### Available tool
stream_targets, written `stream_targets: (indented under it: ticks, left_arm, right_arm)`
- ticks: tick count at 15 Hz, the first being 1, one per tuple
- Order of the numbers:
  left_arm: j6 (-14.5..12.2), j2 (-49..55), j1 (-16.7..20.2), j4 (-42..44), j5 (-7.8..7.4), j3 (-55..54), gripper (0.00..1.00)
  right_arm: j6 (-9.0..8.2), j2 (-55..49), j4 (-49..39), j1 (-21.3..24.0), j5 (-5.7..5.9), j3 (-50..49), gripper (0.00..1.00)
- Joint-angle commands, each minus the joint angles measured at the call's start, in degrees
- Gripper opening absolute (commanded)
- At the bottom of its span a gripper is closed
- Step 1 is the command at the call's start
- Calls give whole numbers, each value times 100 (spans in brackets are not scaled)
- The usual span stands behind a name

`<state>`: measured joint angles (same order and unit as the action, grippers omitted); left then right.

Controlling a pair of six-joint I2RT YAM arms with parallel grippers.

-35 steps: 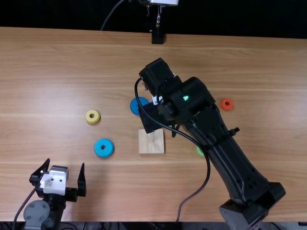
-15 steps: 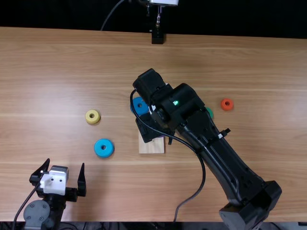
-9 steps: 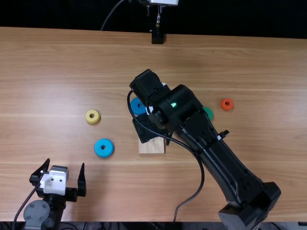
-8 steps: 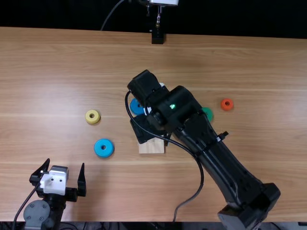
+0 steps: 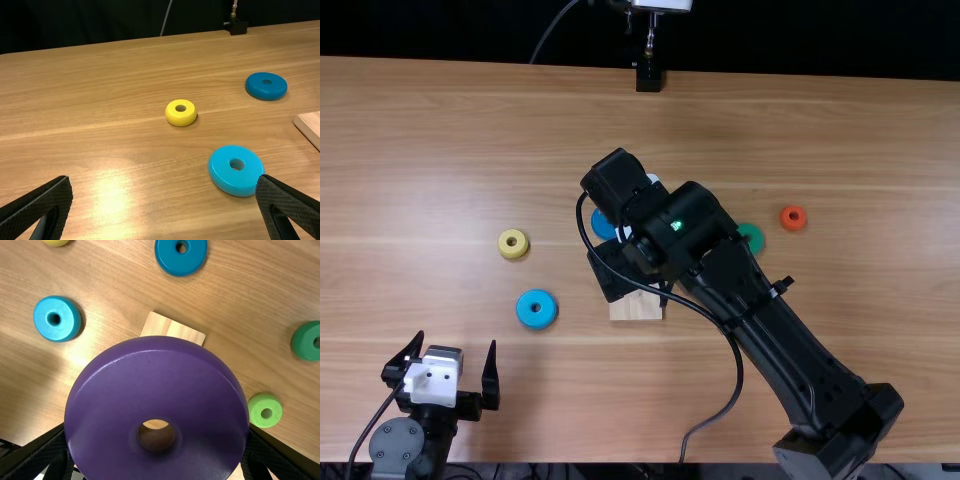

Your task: Build the Hanoi tower: stack the rings onto the peg from bottom to top in this color order: purple, dark blue, light blue, dark green, light green, yellow, orange.

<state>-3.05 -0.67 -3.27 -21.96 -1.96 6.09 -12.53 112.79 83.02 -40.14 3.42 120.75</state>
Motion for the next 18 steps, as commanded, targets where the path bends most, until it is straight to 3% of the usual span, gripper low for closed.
stream_targets:
  ticks: [1, 11, 18]
  left_arm:
    - [-96, 67, 72, -431, -47, -609, 100]
    - [-96, 67, 72, -431, -47, -609, 100]
    - [-96, 67, 72, -420, -47, -609, 100]
  right_arm:
    - [-12, -187, -6, -29, 6, 160, 0]
    - [9, -170, -17, -11, -15, 98, 0]
    - [93, -161, -17, 261, -5, 80, 0]
